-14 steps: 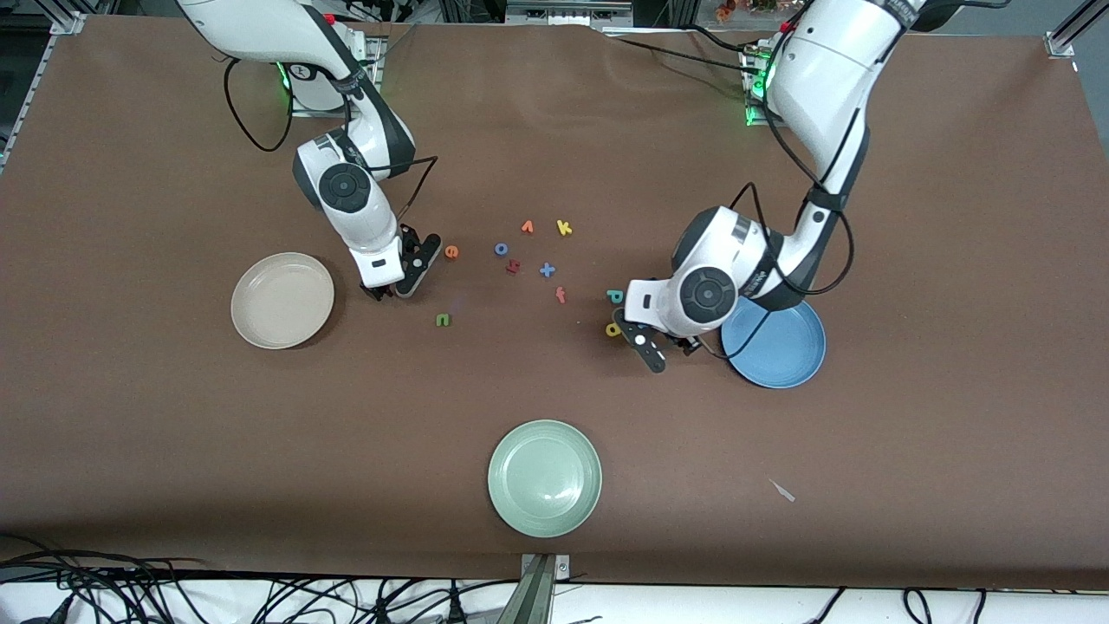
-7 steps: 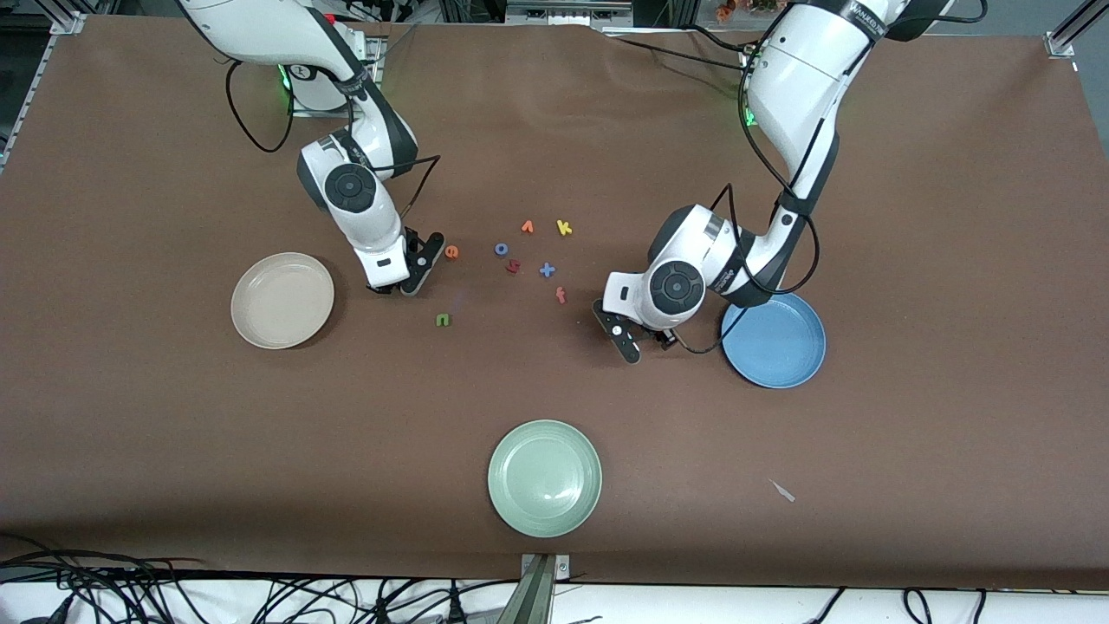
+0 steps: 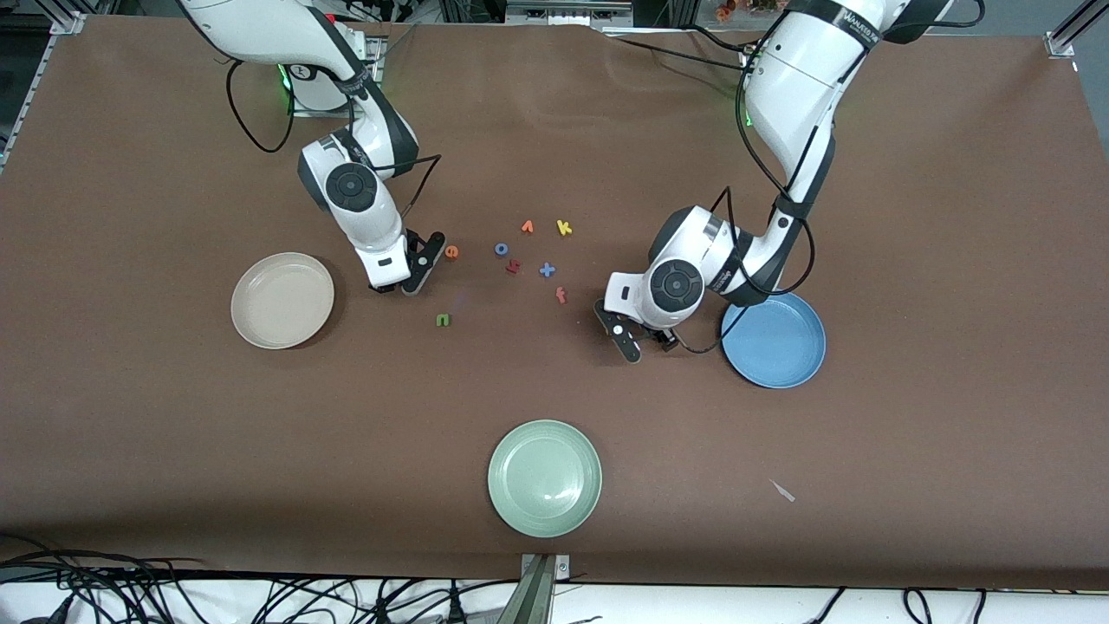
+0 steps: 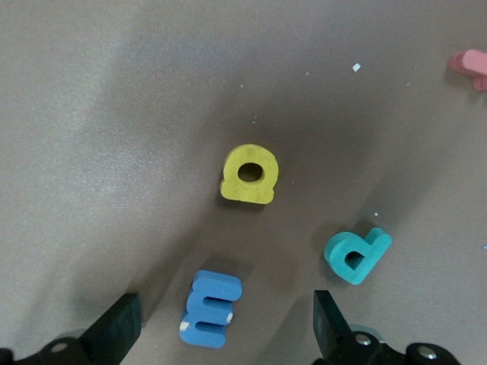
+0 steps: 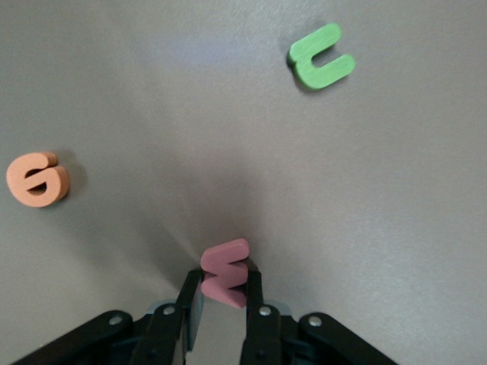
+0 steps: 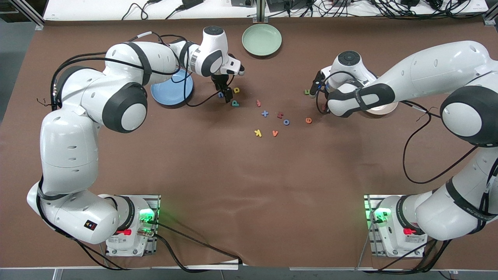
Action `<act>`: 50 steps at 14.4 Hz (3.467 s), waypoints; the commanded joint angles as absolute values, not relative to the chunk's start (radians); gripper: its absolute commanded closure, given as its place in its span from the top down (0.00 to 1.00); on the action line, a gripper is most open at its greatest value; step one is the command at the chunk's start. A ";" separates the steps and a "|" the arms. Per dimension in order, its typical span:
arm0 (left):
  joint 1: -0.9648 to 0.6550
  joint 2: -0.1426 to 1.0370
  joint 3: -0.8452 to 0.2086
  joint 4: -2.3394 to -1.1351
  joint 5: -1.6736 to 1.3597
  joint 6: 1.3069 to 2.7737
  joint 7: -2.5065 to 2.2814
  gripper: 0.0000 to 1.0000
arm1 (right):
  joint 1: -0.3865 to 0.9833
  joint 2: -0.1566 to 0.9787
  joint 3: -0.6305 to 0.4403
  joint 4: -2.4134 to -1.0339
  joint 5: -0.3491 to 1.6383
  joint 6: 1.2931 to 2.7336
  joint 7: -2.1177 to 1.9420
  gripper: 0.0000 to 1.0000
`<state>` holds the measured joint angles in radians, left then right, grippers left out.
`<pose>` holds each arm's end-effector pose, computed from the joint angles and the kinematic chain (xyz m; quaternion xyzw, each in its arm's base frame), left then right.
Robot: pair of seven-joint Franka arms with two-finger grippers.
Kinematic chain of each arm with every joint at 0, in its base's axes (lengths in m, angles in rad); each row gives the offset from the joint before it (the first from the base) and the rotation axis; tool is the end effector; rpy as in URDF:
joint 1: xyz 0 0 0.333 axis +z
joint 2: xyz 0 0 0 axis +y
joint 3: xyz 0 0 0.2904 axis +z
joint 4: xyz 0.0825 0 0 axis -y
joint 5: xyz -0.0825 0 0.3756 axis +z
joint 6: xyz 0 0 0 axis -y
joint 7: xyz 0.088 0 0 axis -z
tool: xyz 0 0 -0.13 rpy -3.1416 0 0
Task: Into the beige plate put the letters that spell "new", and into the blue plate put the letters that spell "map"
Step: 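Drop the W on the cream plate while the left gripper drops m on blue plate, then grasp the green U with the right gripper while the left gripper grasps yellow a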
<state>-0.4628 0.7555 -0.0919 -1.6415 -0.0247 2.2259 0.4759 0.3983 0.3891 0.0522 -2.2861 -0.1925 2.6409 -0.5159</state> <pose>0.5445 -0.3354 0.1263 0.8751 -0.4748 -0.0857 0.0382 0.4593 0.2273 0.1393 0.8431 0.5364 -0.0172 0.0343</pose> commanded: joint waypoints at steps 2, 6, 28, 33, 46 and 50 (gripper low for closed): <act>-0.477 0.746 -0.078 -1.661 0.021 2.249 0.482 0.90 | 0.394 0.364 0.041 -2.202 -0.189 2.484 -0.518 0.00; -0.489 0.747 -0.078 -1.663 0.055 2.249 0.476 0.39 | 0.390 0.348 -0.040 -2.082 -0.172 2.239 -0.520 0.00; -0.181 0.617 -0.063 -1.585 0.057 1.937 0.824 1.00 | 0.337 0.383 -0.032 -1.993 -0.009 2.201 0.052 1.00; -0.205 0.614 -0.096 -1.537 0.037 1.930 0.679 1.00 | 0.357 0.446 0.046 -1.915 0.044 2.214 0.305 1.00; -0.330 0.638 -0.313 -1.503 0.051 1.940 -0.582 1.00 | 0.408 0.635 0.072 -1.793 0.057 2.352 0.459 0.97; -0.396 0.646 -0.296 -1.508 0.242 2.046 -0.869 1.00 | 0.416 0.652 0.072 -1.784 0.055 2.350 0.453 0.87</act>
<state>-0.3790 0.6381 -0.3089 -1.5224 0.1370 2.0178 -0.7397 0.4086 0.6257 0.0709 -1.8151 0.0513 2.3536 0.4566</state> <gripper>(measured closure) 0.000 0.066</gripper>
